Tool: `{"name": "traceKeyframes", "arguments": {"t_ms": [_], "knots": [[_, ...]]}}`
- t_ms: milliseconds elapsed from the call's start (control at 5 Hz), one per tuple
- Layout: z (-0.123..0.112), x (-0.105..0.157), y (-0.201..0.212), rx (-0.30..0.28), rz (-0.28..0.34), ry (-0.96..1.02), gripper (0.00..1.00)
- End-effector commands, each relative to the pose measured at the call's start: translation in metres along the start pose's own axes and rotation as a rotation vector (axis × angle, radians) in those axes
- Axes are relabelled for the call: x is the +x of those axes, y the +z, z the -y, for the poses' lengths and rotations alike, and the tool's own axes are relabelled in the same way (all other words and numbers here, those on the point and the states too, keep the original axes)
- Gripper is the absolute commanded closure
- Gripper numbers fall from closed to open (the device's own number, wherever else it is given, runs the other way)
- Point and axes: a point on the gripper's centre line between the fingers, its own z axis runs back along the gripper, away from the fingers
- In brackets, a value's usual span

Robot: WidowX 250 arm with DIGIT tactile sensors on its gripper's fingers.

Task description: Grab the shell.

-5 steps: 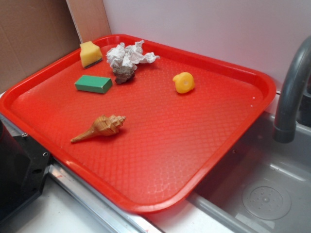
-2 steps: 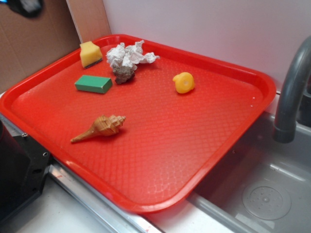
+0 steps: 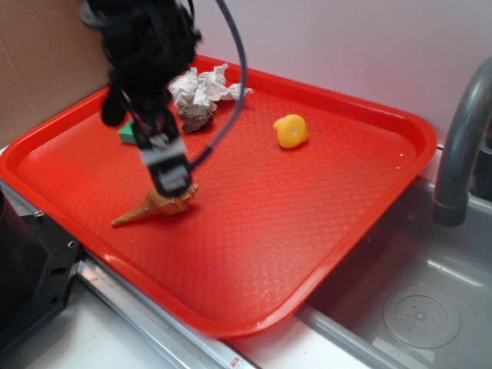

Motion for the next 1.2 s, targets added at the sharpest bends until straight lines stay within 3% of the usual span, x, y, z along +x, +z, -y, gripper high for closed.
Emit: {"name": "traceKeyframes", "arguments": {"t_ms": [0, 400, 600, 800, 1000], "knots": [[-0.001, 0.008, -0.048, -0.007, -0.019, -0.004, 0.0], [-0.018, -0.008, -0.052, -0.02, -0.02, 0.046, 0.0], [-0.034, -0.015, -0.019, -0.019, 0.055, 0.192, 0.0], [-0.051, -0.033, 0.024, 0.017, 0.126, 0.441, 0.0], [-0.059, -0.062, 0.037, 0.034, 0.121, 0.569, 0.0]]}}
